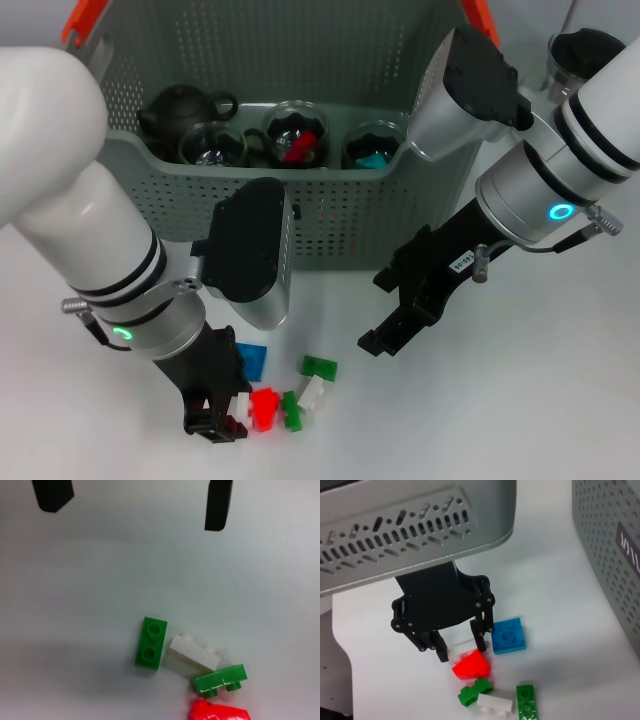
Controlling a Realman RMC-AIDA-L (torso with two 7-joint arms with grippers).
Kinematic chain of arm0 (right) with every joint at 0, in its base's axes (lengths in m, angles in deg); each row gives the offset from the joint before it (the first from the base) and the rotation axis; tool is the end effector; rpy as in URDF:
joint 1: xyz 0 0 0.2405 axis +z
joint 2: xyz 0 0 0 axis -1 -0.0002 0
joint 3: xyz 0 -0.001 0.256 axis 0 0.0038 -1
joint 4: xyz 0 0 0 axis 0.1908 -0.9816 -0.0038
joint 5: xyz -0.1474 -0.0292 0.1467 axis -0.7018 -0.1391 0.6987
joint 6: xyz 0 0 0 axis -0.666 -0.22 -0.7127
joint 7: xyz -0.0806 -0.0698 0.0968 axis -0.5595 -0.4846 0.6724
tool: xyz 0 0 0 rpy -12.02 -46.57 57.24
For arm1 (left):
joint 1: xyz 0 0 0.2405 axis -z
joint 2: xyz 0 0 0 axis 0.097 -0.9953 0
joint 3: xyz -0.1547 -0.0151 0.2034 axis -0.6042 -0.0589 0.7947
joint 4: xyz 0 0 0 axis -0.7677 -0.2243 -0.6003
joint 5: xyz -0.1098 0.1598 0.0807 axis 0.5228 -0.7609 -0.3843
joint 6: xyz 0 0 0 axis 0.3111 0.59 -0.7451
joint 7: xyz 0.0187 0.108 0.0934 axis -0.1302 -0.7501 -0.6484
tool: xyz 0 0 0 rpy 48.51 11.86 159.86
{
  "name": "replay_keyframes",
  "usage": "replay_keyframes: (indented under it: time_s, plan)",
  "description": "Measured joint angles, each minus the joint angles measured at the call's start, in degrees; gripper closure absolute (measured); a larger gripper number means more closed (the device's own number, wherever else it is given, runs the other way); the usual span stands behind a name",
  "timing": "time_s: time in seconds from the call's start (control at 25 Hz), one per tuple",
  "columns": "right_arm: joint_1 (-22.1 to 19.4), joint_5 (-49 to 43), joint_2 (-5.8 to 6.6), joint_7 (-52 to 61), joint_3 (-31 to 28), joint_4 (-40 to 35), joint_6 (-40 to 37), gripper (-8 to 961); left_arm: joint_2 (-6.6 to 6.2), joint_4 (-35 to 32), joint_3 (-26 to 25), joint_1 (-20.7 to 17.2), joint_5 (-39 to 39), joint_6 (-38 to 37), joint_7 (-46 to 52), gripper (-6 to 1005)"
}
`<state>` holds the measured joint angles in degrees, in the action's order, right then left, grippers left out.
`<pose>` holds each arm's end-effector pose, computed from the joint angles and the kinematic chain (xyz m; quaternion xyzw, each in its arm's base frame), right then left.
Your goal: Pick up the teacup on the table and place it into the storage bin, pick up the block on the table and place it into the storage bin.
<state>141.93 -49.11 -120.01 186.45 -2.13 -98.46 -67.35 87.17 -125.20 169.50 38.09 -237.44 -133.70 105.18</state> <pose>0.1212 0.3655 -0.0591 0.9793 -0.1604 0.1225 0.0173 -0.1967 0.3053 -0.0630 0.9643 0.0171 -0.2632 0.0242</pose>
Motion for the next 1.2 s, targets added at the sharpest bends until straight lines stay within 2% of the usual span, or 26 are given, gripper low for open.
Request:
replay_keyframes:
  time_s: [0.32,0.72,1.2]
  plan:
    - [0.0,0.0,0.0,-0.1,0.0,0.0,0.0,9,-0.01,0.3,0.1,-0.1,0.1,0.4,0.2,575]
    - [0.1,0.1,0.0,0.0,0.2,0.0,0.0,9,-0.27,-1.7,-1.9,-0.2,0.3,-2.0,1.2,577]
    - [0.0,0.1,0.0,0.2,0.4,0.0,-0.1,8,-0.36,-6.7,-11.2,-1.3,0.3,-9.2,1.4,576]
